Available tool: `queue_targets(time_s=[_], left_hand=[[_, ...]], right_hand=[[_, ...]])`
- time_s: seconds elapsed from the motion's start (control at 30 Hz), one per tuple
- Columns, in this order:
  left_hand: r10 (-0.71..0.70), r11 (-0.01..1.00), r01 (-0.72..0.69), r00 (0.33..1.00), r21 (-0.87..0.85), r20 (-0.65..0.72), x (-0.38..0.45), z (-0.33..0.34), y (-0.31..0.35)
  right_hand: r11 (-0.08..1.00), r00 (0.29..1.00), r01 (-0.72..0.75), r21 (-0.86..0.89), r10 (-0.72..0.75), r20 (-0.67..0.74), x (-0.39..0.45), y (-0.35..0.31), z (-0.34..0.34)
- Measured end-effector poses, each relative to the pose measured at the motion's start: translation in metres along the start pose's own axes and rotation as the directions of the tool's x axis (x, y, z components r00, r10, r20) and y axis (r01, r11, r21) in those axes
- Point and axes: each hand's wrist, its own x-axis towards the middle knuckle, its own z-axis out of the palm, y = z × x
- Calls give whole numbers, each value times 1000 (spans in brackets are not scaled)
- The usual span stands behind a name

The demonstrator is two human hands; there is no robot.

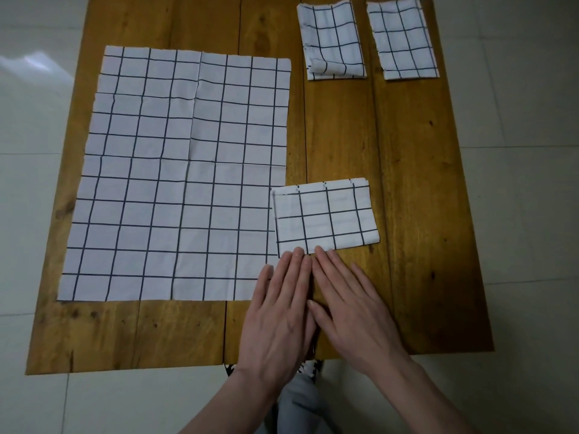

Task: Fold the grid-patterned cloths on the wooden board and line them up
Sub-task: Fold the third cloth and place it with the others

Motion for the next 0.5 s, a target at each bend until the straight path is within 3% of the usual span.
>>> queue_targets(time_s=[0.5], left_hand=[[-67, 998, 66, 997, -6, -47, 6, 4, 1]], right_hand=[[999, 999, 34, 26, -35, 19, 14, 6, -6]])
